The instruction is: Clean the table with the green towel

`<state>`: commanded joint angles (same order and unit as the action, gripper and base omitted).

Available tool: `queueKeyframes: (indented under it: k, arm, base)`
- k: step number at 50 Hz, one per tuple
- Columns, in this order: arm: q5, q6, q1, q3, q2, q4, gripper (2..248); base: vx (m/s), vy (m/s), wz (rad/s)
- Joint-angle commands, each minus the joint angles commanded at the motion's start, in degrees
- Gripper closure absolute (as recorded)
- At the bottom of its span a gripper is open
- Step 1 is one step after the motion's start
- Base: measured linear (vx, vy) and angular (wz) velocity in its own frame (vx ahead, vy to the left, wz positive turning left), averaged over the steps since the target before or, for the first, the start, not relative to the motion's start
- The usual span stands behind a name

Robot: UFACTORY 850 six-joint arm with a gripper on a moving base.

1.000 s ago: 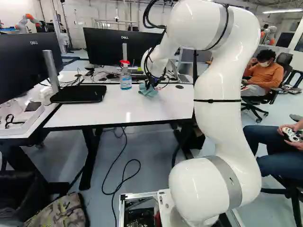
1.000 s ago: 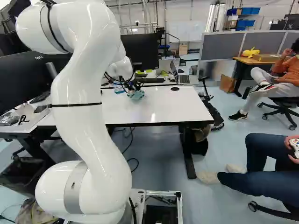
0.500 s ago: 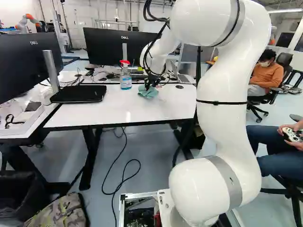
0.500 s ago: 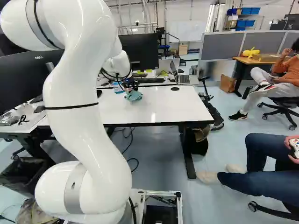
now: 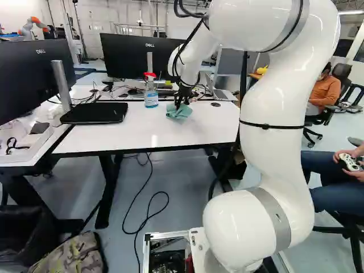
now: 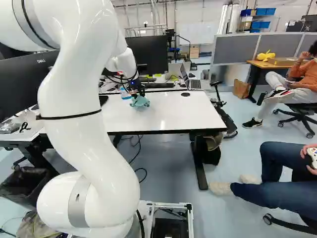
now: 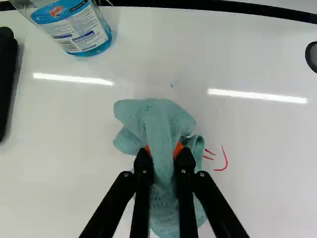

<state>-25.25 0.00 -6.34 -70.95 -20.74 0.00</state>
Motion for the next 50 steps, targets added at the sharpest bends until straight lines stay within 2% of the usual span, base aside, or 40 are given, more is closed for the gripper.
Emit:
queueKeyframes:
  k: [15,36,50]
  arm:
    - [2.25,0.00,0.04,-2.39,-1.88,0.00,194]
    - [8.71,0.00,0.33,-9.18,-8.43,0.00,194]
    - [12.56,0.00,0.66,-10.33,-10.84,0.00,194]
  base:
    - [0.000,0.000,0.000]
    - [0.000,0.000,0.000]
    - [0.000,0.000,0.000]
